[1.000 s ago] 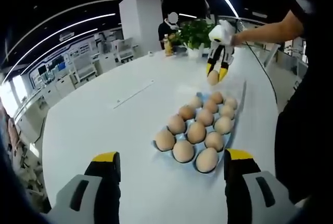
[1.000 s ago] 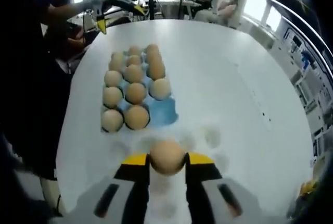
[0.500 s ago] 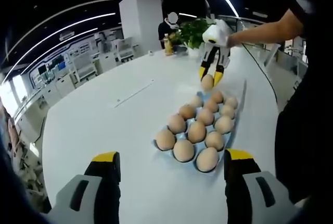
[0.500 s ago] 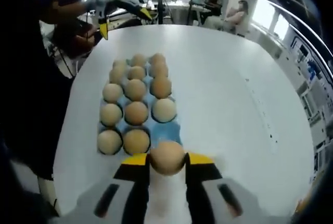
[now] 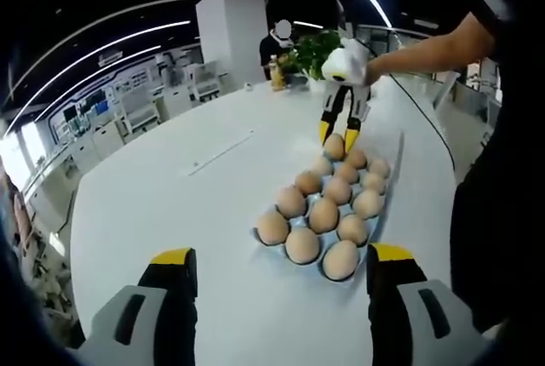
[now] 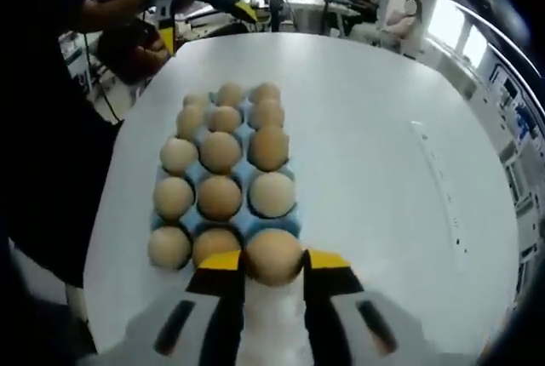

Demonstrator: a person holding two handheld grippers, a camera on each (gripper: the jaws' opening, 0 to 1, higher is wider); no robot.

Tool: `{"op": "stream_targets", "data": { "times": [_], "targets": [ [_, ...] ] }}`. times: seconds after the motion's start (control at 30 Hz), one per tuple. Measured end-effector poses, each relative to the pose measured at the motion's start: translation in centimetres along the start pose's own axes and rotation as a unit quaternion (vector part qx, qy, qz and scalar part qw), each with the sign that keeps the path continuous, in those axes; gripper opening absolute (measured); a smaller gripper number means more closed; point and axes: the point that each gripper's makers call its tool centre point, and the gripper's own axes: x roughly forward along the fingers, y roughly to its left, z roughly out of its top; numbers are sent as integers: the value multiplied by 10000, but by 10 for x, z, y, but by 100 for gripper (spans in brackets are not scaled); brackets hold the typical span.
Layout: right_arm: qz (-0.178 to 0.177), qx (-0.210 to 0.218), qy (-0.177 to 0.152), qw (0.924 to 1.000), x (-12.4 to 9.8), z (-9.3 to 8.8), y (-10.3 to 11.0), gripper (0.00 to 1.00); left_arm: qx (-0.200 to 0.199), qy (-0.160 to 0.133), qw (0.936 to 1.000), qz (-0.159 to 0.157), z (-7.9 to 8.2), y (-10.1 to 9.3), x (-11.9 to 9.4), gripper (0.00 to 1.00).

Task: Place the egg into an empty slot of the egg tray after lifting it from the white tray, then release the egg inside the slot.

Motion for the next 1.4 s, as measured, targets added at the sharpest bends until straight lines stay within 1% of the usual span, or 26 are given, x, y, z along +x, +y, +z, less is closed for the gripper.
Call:
{"op": "stream_targets", "data": {
  "times": [0.23,0.4,0.63,0.73,0.8,0.9,0.93,1.03,1.1,1.13,1.17,1.2,1.33,1.37,1.4],
  "targets": [
    [118,-45,124,9998,7,-1,0,26,1,-6,10000,-20,0,2,0,83],
    [141,-159,203,9996,10,-2,1,26,-12,13,10000,-59,-1,1,2,82],
    [205,-184,260,9993,18,-3,2,26,-6,25,10000,-53,-2,2,2,82],
    [223,-138,220,9994,18,-3,1,26,-24,26,10000,-42,-3,2,1,82],
    [221,37,85,9997,17,-2,0,26,-27,30,10000,-38,-3,2,2,82],
    [187,92,-43,9998,16,-3,0,27,-41,27,10000,-46,-3,1,3,82],
    [193,119,-132,9997,16,-3,0,27,-41,31,10000,-55,-3,0,4,82],
    [230,404,-512,9976,16,-1,0,27,-29,55,9999,-95,-4,-2,7,82],
    [230,421,-702,9964,15,0,-1,28,-15,46,9999,-118,-3,-3,8,82],
    [258,601,-831,9944,13,-1,-2,28,-27,38,9999,-128,-2,-3,8,82],
    [288,660,-856,9937,13,0,-1,29,-24,42,9999,-135,-2,-4,9,82],
    [290,766,-860,9929,11,-1,-3,31,-7,53,9999,-145,-2,-4,10,82],
    [203,734,-841,9935,6,-5,-8,42,-9,49,9999,-164,3,-11,13,82],
    [150,807,-902,9925,1,-5,-11,43,-7,43,9998,-174,7,-17,16,82],
    [207,937,-1049,9898,-3,-2,-10,44,-14,43,9998,-190,8,-21,18,82]
  ]
}}
